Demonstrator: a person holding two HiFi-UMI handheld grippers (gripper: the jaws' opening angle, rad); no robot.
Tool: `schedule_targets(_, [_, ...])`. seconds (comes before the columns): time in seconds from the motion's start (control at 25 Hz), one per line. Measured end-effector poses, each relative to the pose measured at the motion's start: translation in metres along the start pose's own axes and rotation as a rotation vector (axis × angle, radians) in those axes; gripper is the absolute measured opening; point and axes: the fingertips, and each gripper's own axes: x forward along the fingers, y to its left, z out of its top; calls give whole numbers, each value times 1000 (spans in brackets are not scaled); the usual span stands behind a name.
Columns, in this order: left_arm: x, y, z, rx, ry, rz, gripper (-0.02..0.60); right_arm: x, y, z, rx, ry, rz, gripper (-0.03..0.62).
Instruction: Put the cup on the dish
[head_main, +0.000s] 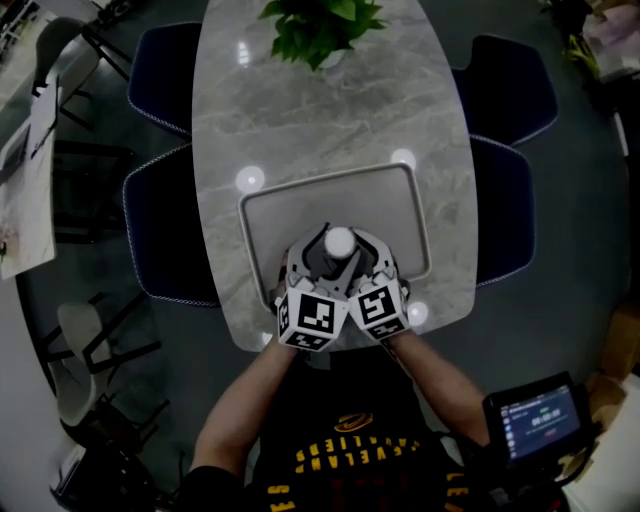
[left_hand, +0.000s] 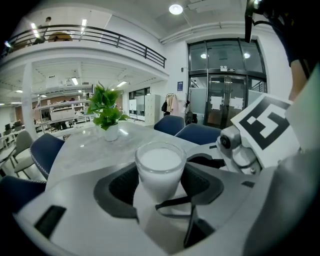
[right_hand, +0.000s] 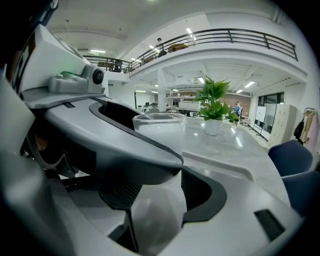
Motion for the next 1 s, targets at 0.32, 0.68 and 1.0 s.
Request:
schedule_targets(0.32, [11,3,-18,39,34,-4,261,-8,-6,-16,-93,88,-17,225])
schedule_targets(0.68, [21,4,-32,25,32,0,261,-29,-18,-33,-112,109,-38,225])
schedule_targets(1.0, [25,0,-38,17,30,-7,261,-36,-34,-34,-42,93,-64,225])
